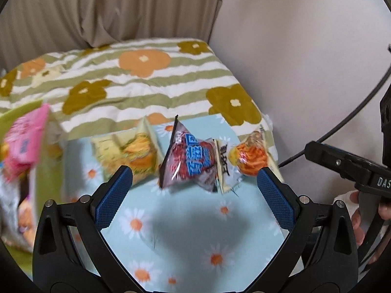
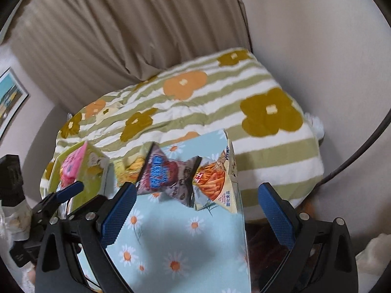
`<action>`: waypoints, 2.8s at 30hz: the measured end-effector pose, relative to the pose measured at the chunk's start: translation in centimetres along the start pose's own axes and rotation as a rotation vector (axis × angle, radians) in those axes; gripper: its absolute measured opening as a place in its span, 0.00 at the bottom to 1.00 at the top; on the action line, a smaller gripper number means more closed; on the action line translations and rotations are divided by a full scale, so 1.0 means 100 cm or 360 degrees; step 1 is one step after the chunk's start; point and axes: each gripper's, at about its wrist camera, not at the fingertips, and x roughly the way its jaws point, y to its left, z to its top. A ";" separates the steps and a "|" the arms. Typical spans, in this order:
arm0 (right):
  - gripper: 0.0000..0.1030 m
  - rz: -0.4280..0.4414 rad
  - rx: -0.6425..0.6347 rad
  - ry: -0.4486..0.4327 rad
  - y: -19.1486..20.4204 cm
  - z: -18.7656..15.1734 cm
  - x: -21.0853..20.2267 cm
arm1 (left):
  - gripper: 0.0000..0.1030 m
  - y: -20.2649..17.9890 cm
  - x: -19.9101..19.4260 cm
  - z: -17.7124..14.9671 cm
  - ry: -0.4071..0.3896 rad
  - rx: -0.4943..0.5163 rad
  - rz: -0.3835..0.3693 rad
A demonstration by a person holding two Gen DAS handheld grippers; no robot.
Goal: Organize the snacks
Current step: 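Grasp the purple-blue bag with left tool while right tool grasps orange stick bag, then lift both held bags and carry them toward the box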
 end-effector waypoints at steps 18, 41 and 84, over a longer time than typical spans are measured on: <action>0.96 0.0046 0.0241 0.0321 -0.042 0.006 0.126 | 0.78 0.023 0.142 0.011 0.0342 -0.0031 -0.0160; 0.58 0.0069 0.0206 0.0438 -0.038 0.003 0.151 | 0.63 0.019 0.119 0.002 0.0285 0.0009 -0.0048; 0.52 0.0452 -0.0544 0.0044 0.171 -0.058 -0.039 | 0.63 0.100 -0.231 -0.117 -0.0355 -0.0471 0.0425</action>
